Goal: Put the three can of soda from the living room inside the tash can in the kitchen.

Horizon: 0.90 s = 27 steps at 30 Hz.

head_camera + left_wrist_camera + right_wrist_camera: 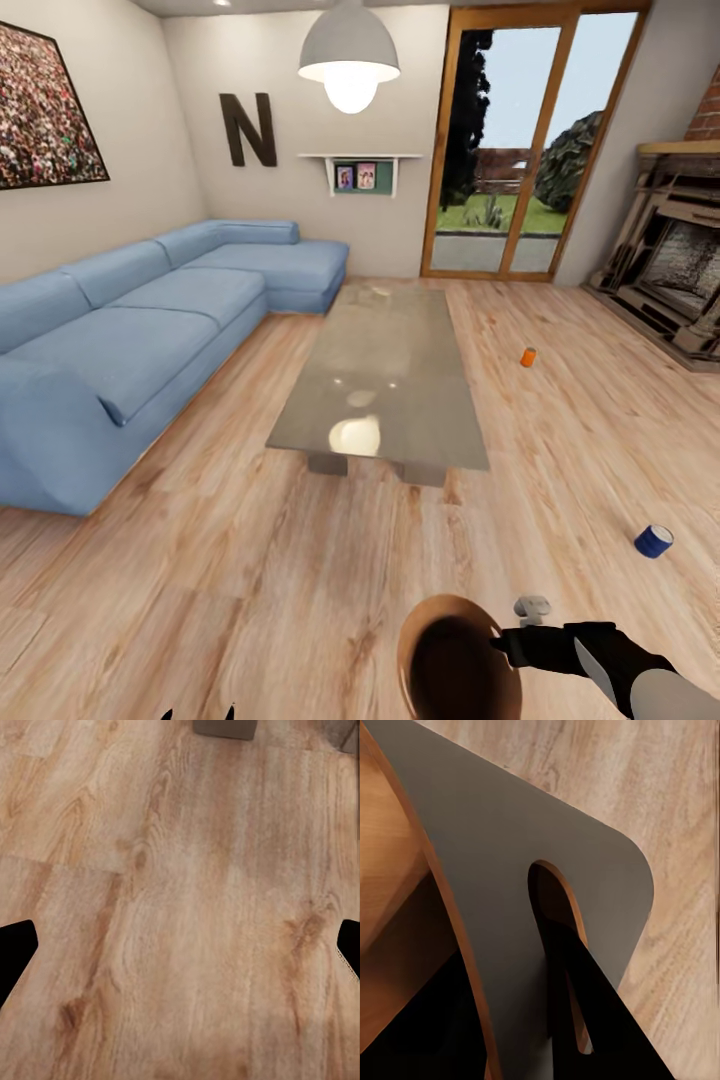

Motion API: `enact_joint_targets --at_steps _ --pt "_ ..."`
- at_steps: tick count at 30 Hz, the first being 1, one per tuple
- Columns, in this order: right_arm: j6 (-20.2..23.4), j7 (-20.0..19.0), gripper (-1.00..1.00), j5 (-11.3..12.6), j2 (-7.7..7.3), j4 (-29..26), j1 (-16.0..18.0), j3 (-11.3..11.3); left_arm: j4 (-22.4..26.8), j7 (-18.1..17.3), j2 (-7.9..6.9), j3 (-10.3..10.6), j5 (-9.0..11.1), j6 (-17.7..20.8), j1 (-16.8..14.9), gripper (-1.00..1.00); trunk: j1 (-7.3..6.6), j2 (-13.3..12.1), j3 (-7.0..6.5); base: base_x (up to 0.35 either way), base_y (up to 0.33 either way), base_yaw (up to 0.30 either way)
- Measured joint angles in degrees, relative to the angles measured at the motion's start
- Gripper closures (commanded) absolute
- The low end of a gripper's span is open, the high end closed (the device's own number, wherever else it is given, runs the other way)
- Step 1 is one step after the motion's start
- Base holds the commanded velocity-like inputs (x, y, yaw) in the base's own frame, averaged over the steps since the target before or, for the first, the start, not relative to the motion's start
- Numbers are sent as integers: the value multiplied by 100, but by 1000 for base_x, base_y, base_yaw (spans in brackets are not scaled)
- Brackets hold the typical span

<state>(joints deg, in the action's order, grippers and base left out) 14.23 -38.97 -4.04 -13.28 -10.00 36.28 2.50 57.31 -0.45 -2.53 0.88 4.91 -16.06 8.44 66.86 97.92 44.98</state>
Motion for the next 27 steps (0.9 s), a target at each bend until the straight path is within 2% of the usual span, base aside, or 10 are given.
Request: enact_joint_targets --at_steps 11,27 --pt "-3 6 100 0 1 0 -2 4 0 1 6 0 -7 1 0 -100 0 0 34 297 -75 -239" --pt "-9 9 100 -1 0 0 -5 1 9 1 1 5 -8 -2 0 -100 0 0 82 197 -223 -239"
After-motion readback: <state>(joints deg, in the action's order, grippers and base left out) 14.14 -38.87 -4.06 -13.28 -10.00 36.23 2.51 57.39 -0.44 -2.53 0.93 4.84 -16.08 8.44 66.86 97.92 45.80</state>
